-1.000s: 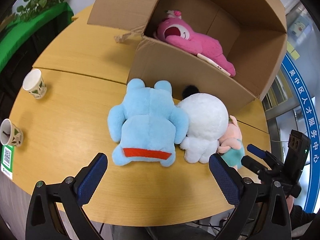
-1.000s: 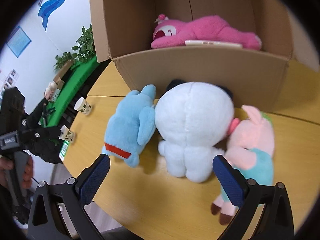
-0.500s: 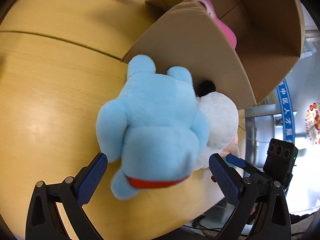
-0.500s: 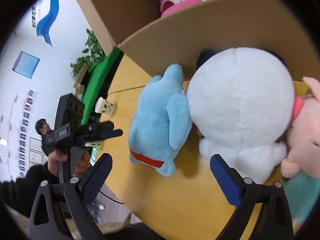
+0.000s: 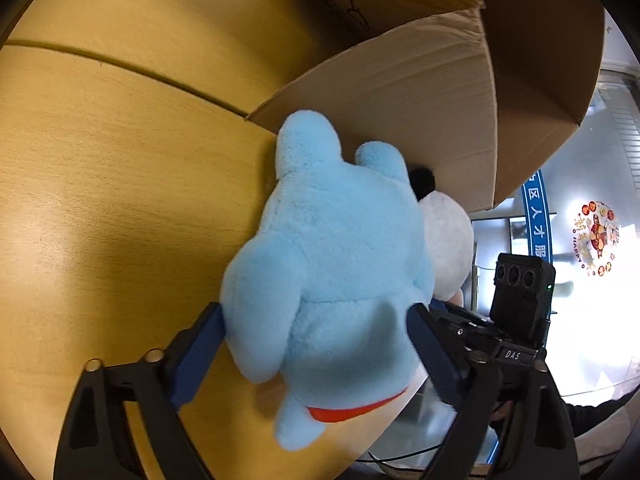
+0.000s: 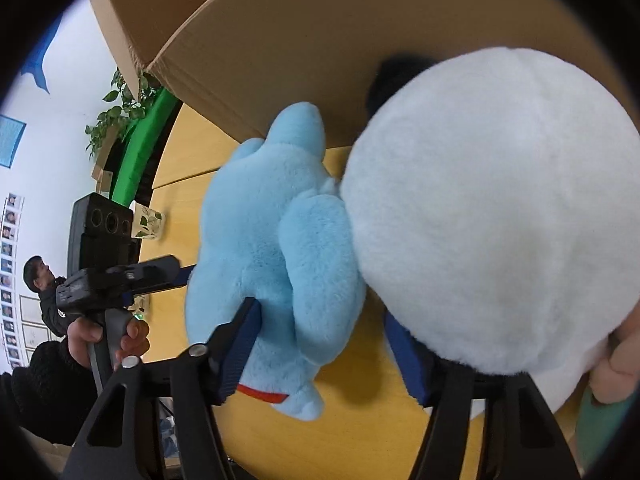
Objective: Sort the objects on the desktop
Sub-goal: 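Close the left tool on the light blue plush while the right tool grips it too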
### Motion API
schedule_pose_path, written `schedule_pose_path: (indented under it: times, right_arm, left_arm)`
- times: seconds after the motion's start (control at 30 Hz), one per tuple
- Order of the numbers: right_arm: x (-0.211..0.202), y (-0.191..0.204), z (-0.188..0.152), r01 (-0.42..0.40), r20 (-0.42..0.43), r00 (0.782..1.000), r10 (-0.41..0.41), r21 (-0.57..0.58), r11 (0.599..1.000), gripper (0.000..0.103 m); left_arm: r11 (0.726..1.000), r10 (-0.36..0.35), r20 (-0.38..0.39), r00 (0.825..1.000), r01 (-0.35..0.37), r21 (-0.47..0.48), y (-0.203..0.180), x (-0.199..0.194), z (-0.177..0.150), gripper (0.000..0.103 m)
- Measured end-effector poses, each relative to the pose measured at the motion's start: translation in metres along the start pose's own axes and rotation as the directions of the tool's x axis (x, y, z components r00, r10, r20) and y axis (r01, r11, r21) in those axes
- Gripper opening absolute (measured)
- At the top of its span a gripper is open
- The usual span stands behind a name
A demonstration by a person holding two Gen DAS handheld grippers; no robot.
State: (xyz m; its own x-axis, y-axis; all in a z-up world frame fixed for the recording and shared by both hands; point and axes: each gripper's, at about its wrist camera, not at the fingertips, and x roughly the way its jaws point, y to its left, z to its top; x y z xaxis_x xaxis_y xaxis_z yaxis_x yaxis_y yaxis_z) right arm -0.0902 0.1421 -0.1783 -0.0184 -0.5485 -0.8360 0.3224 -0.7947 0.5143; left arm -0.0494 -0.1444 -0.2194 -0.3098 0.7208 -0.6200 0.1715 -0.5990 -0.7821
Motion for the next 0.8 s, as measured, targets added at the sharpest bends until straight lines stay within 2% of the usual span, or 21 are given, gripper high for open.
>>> schedule_pose_path:
  times: [0.03,0.07,0.1,0.13,0.17,0.23,0.4,0.5,0.6,0.8]
  right_arm:
    - [-0.001,0.001,0.0,0.003,0.006,1.0,-0.003,0.0,1.0,0.044]
    - [-0.003,0.002,0.0,0.006,0.011,1.0,-0.006,0.001,1.0,0.034]
    - [-0.004,0.003,0.001,0.023,0.017,1.0,-0.023,0.003,1.0,0.025]
    - [-0.007,0.003,0.0,0.031,0.022,0.999,-0.032,0.007,0.999,0.022]
    - [-0.008,0.006,0.0,0.044,0.024,0.999,-0.044,0.003,0.999,0.021]
    - [-0.007,0.011,-0.001,0.068,0.022,0.997,-0.068,-0.015,0.998,0.02]
    - [-0.005,0.043,-0.02,0.204,0.019,0.979,-0.203,-0.119,0.972,0.018]
    - [0.006,0.051,-0.04,0.243,-0.037,0.968,-0.25,-0.128,0.961,0.018]
    - [0.019,0.046,-0.055,0.251,-0.089,0.962,-0.258,-0.081,0.965,0.017]
    - [-0.006,0.066,-0.051,0.262,-0.014,0.964,-0.265,-0.12,0.958,0.016]
  left_arm:
    - [1.0,-0.003,-0.006,1.0,0.003,-0.001,0.003,0.0,0.0,0.076]
    - [1.0,0.001,-0.009,1.0,-0.001,-0.004,0.006,0.0,0.0,0.061]
    - [1.0,0.007,-0.01,1.0,-0.007,-0.009,0.009,-0.001,-0.001,0.053]
    - [1.0,0.017,-0.009,1.0,-0.017,-0.011,0.011,-0.001,-0.001,0.046]
    - [1.0,0.025,-0.01,1.0,-0.025,-0.012,0.012,-0.002,-0.001,0.032]
    - [0.999,0.036,-0.013,0.999,-0.036,-0.015,0.013,-0.005,-0.002,0.031]
    - [0.997,0.073,-0.027,0.997,-0.072,0.016,0.004,-0.015,-0.013,0.028]
    - [0.995,0.092,-0.033,0.995,-0.091,0.031,-0.002,-0.023,-0.02,0.027]
    - [0.995,0.093,-0.018,0.996,-0.092,0.047,-0.011,-0.032,-0.026,0.027]
    - [0.987,0.119,0.034,0.992,-0.122,0.105,-0.053,-0.054,-0.038,0.023]
